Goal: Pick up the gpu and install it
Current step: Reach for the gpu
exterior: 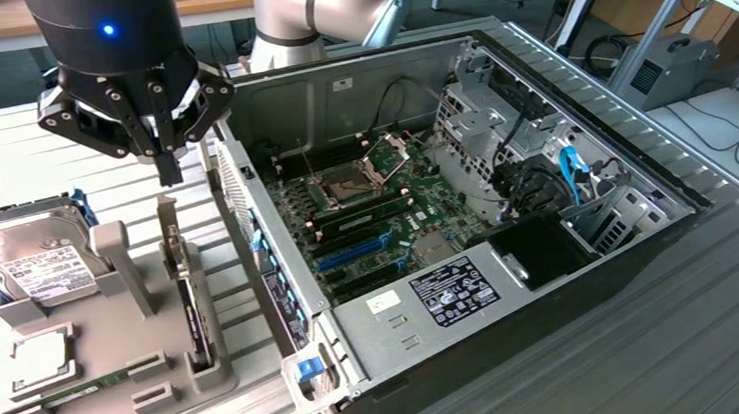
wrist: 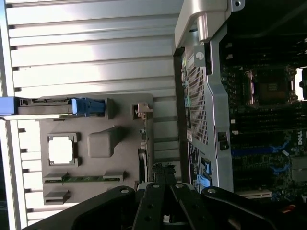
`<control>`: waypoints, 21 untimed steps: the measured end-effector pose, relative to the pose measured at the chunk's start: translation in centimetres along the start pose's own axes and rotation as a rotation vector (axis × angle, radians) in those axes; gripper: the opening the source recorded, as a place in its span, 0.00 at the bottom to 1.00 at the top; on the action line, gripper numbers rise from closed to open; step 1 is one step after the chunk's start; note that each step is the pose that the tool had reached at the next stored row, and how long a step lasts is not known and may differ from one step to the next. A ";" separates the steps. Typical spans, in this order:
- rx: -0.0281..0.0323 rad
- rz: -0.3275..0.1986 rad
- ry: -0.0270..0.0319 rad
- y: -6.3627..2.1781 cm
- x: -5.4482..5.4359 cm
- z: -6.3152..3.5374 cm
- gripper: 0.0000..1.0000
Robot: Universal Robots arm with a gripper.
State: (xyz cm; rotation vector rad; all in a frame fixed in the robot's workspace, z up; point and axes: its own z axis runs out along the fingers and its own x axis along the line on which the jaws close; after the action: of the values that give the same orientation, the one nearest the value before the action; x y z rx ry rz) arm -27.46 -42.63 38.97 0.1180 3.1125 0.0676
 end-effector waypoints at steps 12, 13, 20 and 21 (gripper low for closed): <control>0.0000 0.000 0.0000 -0.26 0.0 0.03 0.11; 0.0000 0.000 0.0000 -0.30 0.0 0.04 0.11; 0.0000 0.000 0.0000 -0.49 0.0 0.10 0.11; -0.0001 0.000 0.0000 -0.54 0.0 0.12 0.11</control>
State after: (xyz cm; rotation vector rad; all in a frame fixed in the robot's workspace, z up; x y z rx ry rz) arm -27.52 -43.16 38.83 0.1180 3.1124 0.0677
